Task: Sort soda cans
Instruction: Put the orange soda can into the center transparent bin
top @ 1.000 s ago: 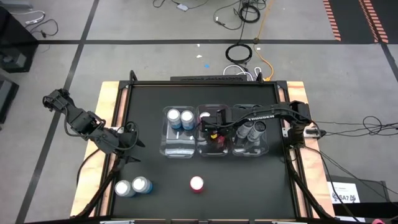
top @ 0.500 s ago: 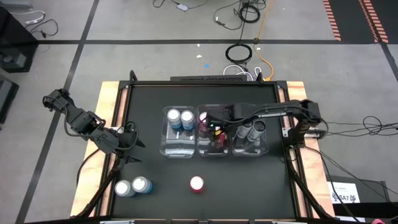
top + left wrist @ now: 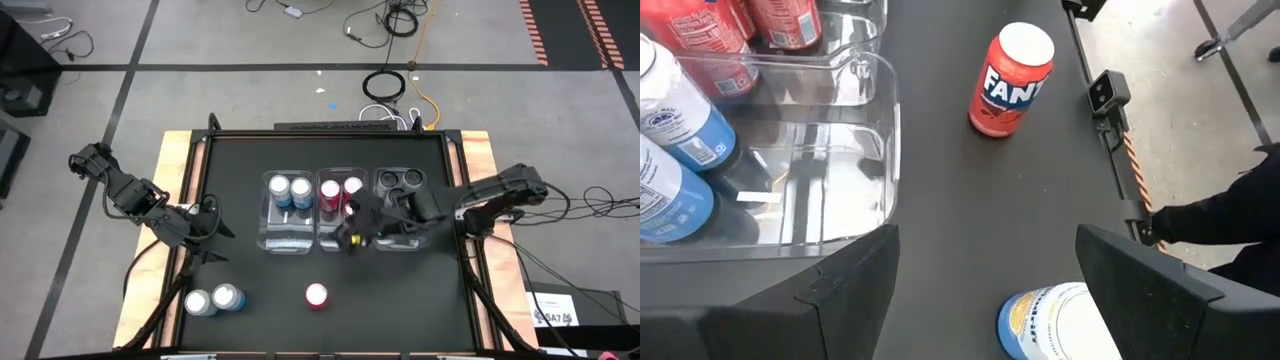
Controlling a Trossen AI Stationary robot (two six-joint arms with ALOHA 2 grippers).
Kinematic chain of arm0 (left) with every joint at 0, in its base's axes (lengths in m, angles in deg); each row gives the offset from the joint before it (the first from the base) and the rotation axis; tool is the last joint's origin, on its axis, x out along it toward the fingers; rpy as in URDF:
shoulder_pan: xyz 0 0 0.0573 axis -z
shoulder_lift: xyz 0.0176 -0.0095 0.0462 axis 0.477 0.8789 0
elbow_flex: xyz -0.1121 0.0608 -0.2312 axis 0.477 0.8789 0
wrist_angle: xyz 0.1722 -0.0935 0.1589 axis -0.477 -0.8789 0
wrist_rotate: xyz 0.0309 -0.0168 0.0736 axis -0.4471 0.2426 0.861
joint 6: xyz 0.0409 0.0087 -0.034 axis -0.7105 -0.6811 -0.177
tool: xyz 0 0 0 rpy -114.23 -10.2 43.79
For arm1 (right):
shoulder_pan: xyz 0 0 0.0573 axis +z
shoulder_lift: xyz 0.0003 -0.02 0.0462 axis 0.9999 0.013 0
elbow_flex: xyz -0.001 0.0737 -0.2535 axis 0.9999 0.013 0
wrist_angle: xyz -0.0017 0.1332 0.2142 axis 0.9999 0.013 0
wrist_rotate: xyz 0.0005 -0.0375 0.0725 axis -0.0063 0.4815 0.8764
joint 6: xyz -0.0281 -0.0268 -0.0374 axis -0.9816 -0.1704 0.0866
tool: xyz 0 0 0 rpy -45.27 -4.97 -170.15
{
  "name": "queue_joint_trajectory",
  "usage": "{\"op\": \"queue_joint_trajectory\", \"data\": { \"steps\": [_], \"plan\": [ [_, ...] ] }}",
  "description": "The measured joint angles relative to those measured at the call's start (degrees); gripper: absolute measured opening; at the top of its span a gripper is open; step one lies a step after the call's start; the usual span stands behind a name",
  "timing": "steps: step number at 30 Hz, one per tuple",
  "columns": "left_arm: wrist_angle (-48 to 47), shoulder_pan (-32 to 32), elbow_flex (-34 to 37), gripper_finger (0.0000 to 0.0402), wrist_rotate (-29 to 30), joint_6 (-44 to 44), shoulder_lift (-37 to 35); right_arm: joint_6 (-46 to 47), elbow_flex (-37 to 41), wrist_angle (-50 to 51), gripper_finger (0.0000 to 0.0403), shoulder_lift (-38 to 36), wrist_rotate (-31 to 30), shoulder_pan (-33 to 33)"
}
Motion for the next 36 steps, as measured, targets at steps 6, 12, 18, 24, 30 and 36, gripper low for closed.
{"op": "queue_joint_trajectory", "data": {
  "steps": [6,12,18,24,30,36],
  "plan": [
    [0.13,0.0,0.0,0.0314,0.0,-0.02,-0.02,-0.28,-2.09,-7.4,0.0364,4.53,0.72,4.41],
    [1.08,0.0,0.0,0.0314,-0.02,-0.02,0.0,0.47,-17.83,6.31,0.0364,15.72,0.95,6.01],
    [1.14,0.0,0.0,0.0314,-0.02,0.0,-0.02,0.33,-41.46,23.14,0.0364,29.4,3.93,6.27],
    [1.16,0.0,0.0,0.0314,-0.03,0.0,0.0,1.17,-46.09,26.2,0.0364,36.72,9.19,6.33],
    [0.96,0.0,0.0,0.0314,-0.04,0.0,0.0,5.8,-45.86,30.23,0.0364,40.27,9.86,8.15],
    [0.89,0.0,0.0,0.0314,-0.04,-0.28,0.0,8.0,-45.86,29.25,0.0364,42.09,9.91,9.38]
  ]
}}
